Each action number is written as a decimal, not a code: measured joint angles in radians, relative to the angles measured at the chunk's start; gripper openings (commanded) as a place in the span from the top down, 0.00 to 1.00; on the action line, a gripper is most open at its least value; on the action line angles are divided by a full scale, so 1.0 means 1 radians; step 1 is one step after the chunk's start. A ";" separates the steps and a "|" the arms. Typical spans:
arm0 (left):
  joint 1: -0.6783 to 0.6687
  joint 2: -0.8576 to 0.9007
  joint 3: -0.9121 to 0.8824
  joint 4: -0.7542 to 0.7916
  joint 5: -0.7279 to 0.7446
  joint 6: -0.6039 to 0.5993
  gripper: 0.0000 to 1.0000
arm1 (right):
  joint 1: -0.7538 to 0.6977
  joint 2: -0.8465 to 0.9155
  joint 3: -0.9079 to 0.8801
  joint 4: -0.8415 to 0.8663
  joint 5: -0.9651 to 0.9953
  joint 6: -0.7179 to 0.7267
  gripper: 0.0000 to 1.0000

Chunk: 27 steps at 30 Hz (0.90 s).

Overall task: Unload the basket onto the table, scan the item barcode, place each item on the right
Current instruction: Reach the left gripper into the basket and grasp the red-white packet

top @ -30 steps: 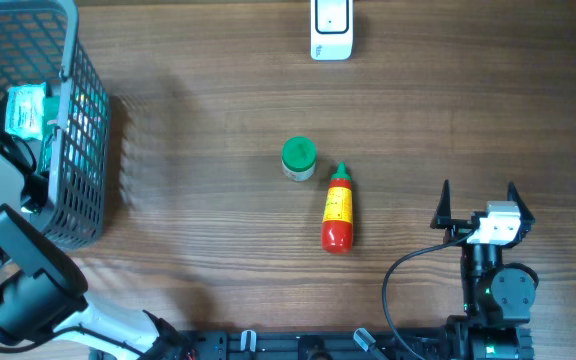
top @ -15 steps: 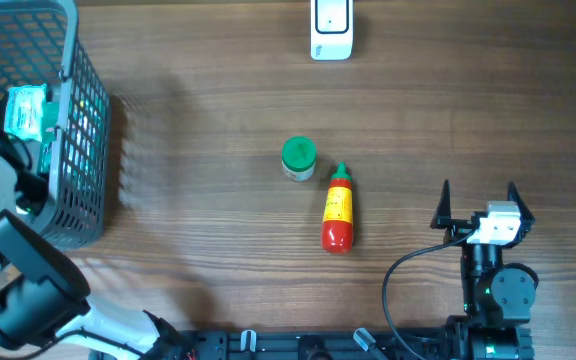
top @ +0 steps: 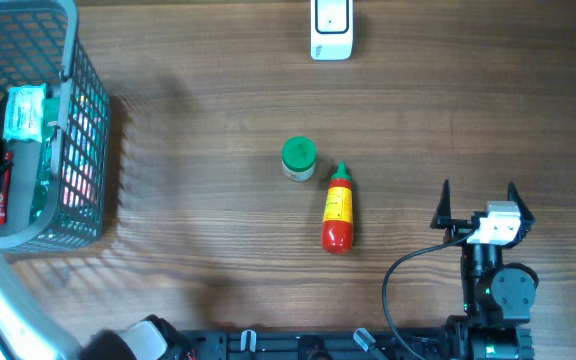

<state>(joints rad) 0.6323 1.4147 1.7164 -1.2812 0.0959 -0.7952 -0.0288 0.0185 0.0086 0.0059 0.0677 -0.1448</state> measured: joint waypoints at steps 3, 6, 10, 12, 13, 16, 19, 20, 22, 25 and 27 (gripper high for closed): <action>-0.048 -0.069 0.006 0.021 -0.025 -0.012 0.00 | 0.000 0.000 0.000 0.000 0.000 0.000 0.00; -0.088 -0.080 0.009 0.024 -0.071 -0.019 0.00 | 0.000 0.000 0.000 0.000 0.000 0.000 0.00; -0.103 0.009 0.007 0.026 -0.110 -0.034 0.00 | 0.000 0.000 0.000 0.000 0.000 0.000 0.00; -0.103 0.080 -0.002 0.029 -0.121 -0.046 0.00 | 0.000 0.000 0.000 0.000 0.000 0.000 0.00; -0.100 0.124 -0.004 0.028 -0.126 -0.062 0.00 | 0.000 0.000 0.000 0.000 0.000 0.000 0.00; -0.086 0.249 -0.008 0.026 -0.129 -0.111 0.00 | 0.000 0.000 0.000 0.000 0.000 0.000 0.00; -0.072 0.349 -0.013 0.019 -0.129 -0.140 0.00 | 0.000 0.000 0.000 0.000 0.000 0.000 0.00; -0.069 0.374 -0.014 0.014 -0.129 -0.146 0.00 | 0.000 0.000 0.000 0.000 0.000 0.000 0.00; -0.070 0.436 -0.016 0.007 -0.129 -0.155 0.00 | 0.000 0.000 0.000 0.000 0.000 0.000 0.00; -0.076 0.501 -0.027 0.010 -0.129 -0.162 0.00 | 0.000 0.000 0.000 0.000 0.000 0.000 0.00; -0.080 0.544 -0.042 0.010 -0.129 -0.163 0.00 | 0.000 0.000 0.000 0.000 0.000 0.000 0.00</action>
<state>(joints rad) 0.5526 1.9587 1.6741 -1.2709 -0.0326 -0.9577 -0.0288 0.0185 0.0086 0.0059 0.0677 -0.1448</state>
